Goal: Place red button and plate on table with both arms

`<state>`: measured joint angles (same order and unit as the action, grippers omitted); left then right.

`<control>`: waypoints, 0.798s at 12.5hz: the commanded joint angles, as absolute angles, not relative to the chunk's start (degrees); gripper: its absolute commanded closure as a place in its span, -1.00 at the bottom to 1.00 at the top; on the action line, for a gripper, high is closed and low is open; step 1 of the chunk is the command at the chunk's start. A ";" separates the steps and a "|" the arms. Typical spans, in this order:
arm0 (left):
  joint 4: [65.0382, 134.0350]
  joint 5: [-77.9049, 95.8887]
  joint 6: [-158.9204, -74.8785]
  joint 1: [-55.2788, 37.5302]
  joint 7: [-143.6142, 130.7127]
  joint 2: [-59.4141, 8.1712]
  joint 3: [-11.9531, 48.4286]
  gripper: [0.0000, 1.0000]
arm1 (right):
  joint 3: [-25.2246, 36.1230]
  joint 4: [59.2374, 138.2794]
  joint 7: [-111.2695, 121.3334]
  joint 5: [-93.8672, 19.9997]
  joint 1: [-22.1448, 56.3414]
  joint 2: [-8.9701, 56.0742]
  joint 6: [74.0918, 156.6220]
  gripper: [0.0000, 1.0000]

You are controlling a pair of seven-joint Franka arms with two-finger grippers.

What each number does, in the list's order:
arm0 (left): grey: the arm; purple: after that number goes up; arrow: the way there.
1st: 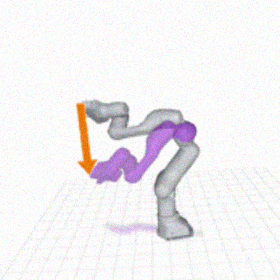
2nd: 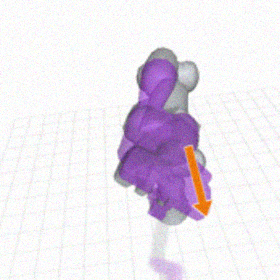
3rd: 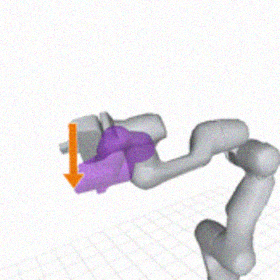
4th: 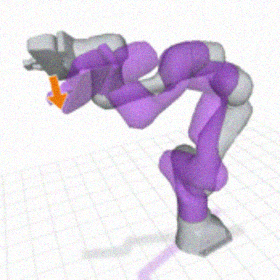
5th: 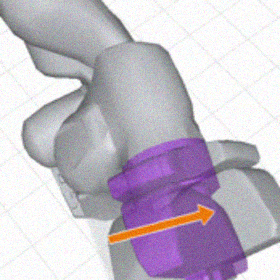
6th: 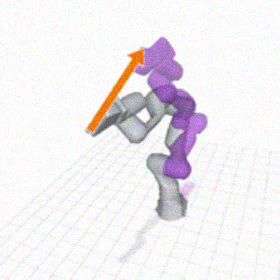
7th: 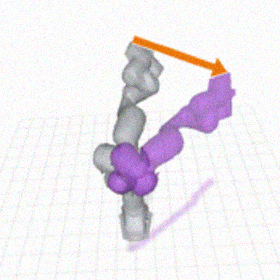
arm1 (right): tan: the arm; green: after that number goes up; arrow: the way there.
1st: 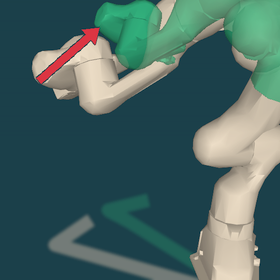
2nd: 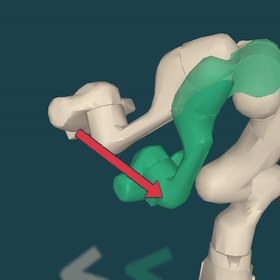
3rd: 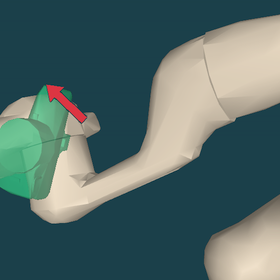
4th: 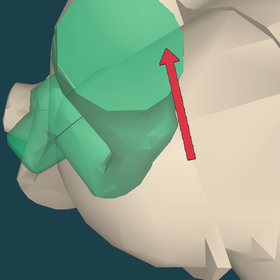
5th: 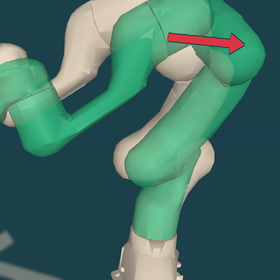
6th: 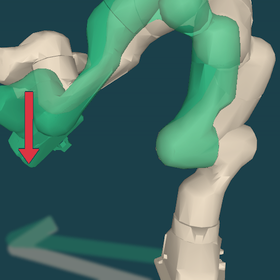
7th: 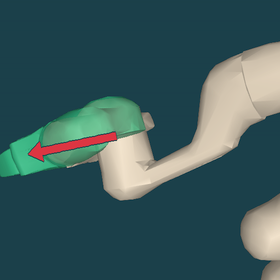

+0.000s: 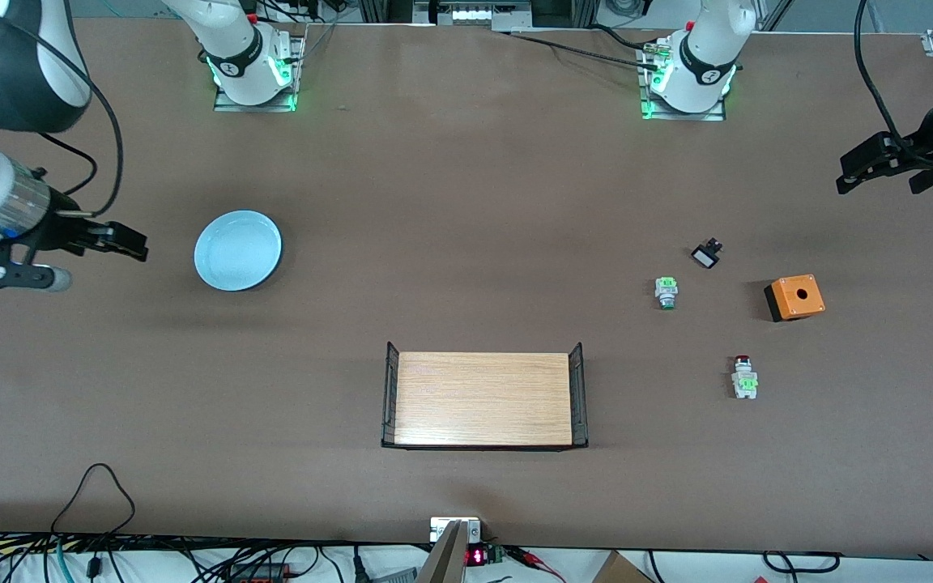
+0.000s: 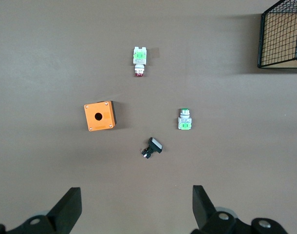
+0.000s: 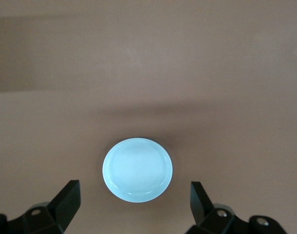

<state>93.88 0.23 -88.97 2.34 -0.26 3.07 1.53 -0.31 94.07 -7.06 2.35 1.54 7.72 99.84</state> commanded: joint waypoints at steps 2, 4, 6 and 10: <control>92.29 0.09 -87.89 2.11 -0.88 2.46 1.58 -1.00 | 0.53 88.77 -6.94 2.73 -1.92 8.35 95.28 -1.00; 92.29 0.17 -87.98 2.11 -0.79 2.46 1.58 -1.00 | 0.53 88.42 -6.77 3.60 -2.28 8.00 95.01 -1.00; 92.29 0.18 -87.98 2.02 -0.79 2.46 1.58 -1.00 | 0.53 86.05 -6.33 4.66 -2.46 8.70 91.77 -1.00; 92.20 -0.26 -88.07 2.02 -0.62 2.46 1.67 -1.00 | 0.44 86.74 -3.60 4.92 -2.19 7.47 86.65 -1.00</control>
